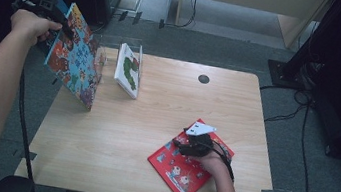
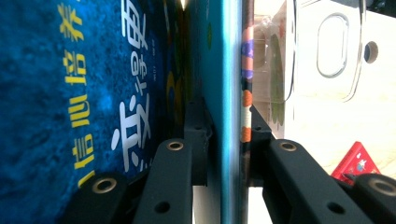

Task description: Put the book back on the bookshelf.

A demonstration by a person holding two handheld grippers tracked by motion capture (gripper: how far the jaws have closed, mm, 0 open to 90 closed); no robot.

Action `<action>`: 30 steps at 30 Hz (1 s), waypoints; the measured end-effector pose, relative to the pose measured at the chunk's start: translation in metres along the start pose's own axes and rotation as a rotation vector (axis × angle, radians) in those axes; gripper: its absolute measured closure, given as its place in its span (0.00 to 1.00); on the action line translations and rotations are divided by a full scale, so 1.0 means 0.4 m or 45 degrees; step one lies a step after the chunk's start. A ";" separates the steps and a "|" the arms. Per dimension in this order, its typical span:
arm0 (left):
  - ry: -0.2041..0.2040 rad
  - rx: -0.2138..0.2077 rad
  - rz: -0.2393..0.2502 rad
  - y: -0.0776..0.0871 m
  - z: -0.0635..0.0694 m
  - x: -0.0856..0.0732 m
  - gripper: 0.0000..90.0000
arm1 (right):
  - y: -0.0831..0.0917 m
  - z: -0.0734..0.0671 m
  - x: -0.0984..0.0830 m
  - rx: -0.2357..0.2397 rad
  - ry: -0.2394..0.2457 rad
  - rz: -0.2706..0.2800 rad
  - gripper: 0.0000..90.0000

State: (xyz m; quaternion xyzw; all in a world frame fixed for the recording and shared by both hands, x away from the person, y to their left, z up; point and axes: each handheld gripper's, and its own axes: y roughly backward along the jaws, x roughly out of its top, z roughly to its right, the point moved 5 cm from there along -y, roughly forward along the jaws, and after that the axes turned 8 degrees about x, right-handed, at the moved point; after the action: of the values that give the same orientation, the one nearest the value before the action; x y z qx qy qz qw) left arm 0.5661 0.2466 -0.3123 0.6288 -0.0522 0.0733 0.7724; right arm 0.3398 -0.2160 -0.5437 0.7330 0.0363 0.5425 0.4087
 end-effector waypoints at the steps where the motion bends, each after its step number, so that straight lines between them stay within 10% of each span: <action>1: -0.002 -0.004 -0.002 0.002 0.000 -0.001 0.85 | 0.000 0.000 0.000 0.001 -0.001 0.000 0.40; 21: -0.010 0.056 0.023 0.091 -0.018 -0.021 0.72 | 0.000 -0.001 0.000 -0.002 0.008 -0.001 0.40; 30: -0.019 -0.074 0.073 0.141 -0.013 -0.029 0.73 | 0.000 0.000 0.000 0.000 -0.001 -0.001 0.40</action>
State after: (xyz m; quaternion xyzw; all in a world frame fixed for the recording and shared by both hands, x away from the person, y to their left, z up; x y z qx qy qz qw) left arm 0.5444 0.2624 -0.2612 0.6050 -0.0780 0.0891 0.7874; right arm 0.3399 -0.2160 -0.5437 0.7332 0.0365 0.5421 0.4089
